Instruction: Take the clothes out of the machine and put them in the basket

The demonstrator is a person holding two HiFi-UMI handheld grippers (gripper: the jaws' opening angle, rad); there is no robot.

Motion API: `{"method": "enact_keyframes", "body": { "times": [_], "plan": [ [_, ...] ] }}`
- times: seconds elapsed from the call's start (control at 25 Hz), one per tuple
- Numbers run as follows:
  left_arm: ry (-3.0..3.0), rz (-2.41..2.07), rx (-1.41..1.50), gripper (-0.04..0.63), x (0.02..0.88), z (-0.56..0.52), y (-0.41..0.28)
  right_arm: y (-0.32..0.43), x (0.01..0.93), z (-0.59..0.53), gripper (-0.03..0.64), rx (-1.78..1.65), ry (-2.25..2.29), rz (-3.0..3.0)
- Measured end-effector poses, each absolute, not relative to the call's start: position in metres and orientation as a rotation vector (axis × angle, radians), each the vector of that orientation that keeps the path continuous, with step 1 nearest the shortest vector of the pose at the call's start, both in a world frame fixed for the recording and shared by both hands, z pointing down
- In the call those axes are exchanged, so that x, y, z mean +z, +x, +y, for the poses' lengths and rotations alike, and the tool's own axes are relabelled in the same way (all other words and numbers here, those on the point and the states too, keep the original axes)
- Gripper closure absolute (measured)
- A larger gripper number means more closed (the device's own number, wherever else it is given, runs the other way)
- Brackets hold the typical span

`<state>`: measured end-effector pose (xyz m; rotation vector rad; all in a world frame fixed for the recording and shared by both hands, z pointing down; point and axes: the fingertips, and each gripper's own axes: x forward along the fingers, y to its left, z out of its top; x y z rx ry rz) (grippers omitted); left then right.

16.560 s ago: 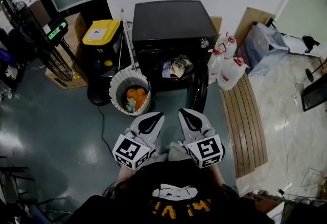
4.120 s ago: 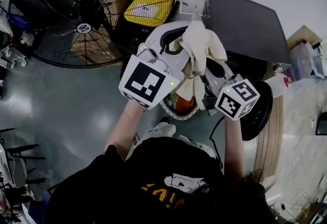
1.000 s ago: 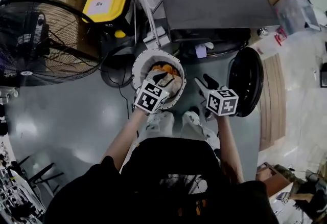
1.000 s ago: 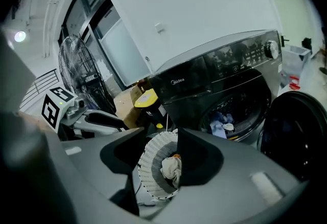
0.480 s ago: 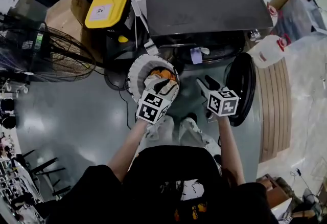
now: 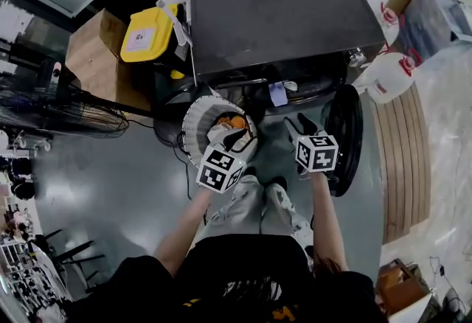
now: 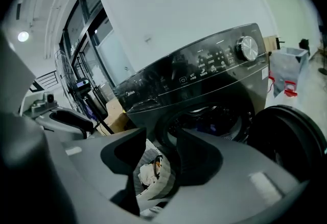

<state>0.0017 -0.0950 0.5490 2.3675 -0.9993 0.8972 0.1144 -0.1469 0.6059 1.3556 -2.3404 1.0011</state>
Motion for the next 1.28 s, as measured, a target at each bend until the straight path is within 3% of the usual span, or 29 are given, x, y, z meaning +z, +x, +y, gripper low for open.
{"method": "enact_keyframes", "body": {
  "times": [0.56,1.28],
  "plan": [
    [2.457,-0.783,1.036,0.46,0.605,-0.108,0.028,0.113,0.707,-0.168,0.408,0.832,1.35,-2.247],
    [2.536,-0.652,1.155,0.46,0.728,-0.153,-0.001,0.103,0.858,-0.249,0.396,0.692,1.362,-2.193]
  ]
}}
